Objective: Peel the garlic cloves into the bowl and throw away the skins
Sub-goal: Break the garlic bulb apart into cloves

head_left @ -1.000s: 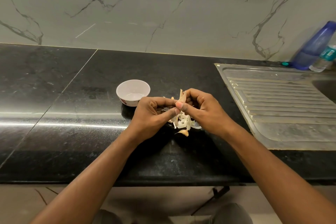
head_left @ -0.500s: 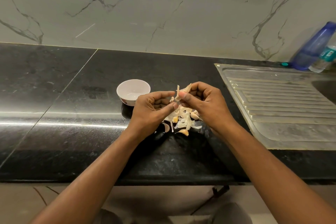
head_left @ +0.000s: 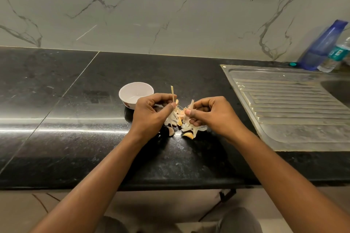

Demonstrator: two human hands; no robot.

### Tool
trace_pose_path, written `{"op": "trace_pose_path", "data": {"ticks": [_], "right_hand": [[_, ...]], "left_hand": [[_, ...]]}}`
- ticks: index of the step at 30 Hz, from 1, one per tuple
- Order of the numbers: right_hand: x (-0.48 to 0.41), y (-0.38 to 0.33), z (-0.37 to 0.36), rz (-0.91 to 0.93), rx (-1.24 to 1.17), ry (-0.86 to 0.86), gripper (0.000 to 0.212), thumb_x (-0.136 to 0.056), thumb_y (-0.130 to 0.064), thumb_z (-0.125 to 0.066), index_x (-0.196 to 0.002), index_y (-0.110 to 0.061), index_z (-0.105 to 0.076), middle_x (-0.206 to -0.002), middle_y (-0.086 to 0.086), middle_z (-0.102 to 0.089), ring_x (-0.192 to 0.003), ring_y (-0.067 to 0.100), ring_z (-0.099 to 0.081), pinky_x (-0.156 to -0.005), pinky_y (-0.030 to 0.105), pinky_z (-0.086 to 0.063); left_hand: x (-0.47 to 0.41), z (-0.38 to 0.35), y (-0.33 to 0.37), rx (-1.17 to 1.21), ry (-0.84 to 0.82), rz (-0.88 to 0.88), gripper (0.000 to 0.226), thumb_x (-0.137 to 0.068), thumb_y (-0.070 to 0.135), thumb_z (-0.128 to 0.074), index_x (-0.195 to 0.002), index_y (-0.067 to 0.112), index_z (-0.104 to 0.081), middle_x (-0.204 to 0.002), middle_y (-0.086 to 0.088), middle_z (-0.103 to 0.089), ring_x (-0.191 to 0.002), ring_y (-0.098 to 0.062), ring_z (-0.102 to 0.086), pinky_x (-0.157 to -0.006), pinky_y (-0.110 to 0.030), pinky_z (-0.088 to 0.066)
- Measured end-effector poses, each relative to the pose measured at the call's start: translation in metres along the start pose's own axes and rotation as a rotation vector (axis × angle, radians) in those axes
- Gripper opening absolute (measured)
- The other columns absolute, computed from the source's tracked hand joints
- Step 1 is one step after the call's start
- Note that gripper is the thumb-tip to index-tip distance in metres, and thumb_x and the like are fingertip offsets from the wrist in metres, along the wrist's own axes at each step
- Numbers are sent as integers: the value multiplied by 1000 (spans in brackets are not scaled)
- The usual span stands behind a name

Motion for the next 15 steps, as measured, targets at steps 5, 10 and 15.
{"op": "trace_pose_path", "data": {"ticks": [5, 10, 15], "right_hand": [[3, -7, 2, 10, 57, 39, 25, -87, -15, -89, -108, -8, -79, -85, 9, -82, -80, 27, -82, -79, 37, -68], [12, -19, 12, 112, 73, 70, 17, -92, -14, -85, -107, -12, -79, -87, 7, -82, -81, 23, -82, -79, 39, -68], [20, -30, 10, 208, 127, 10, 28, -91, -26, -86, -117, -18, -78, -92, 2, -82, -87, 16, -81, -74, 33, -67]], "left_hand": [[1, 0, 5, 17, 6, -9, 12, -91, 6, -81, -102, 10, -82, -94, 2, -81, -89, -17, -78, -86, -35, -64], [-2, 2, 16, 33, 36, -58, 10, -89, 10, -84, -98, 7, -82, -90, -2, -81, -84, -21, -78, -83, -40, -65], [2, -3, 31, 46, -20, -79, 11, -90, 13, -84, -98, 7, -81, -89, -5, -80, -83, -27, -77, -82, -49, -65]]}}
Point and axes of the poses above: each hand's wrist, its own x-axis away from the middle knuckle, its own z-axis out of the back of the hand, y = z × x, the point moved 2 cm from there along -x, towards the middle knuckle
